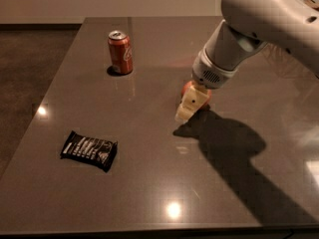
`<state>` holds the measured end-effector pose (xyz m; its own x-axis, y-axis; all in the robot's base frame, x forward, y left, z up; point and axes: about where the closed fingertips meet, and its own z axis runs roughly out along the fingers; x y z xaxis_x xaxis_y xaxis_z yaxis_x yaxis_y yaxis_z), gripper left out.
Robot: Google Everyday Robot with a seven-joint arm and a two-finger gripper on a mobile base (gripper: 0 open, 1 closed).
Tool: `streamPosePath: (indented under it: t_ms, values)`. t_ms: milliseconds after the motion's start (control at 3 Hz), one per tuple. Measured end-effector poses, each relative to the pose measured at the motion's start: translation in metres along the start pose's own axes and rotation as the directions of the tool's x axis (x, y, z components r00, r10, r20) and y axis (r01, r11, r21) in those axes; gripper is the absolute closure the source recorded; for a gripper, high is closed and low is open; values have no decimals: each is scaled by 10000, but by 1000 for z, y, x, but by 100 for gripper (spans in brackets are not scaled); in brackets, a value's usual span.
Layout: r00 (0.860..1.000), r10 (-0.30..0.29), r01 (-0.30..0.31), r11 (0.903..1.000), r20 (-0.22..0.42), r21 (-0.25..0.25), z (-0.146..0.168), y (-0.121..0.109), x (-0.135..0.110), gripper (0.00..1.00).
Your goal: Pick apple
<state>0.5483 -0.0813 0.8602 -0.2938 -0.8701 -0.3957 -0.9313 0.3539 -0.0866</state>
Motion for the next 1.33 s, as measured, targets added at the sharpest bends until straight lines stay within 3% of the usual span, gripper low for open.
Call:
streamPosePath:
  t_ms: [667, 1000, 1333]
  values:
    - [9997, 164, -162, 9998, 194, -98, -5, -12, -3, 62]
    - [9989, -82, 97, 9994, 452, -325, -28, -13, -16, 85]
    - [9947, -493, 541, 9972, 905, -510, -64, -12, -35, 100]
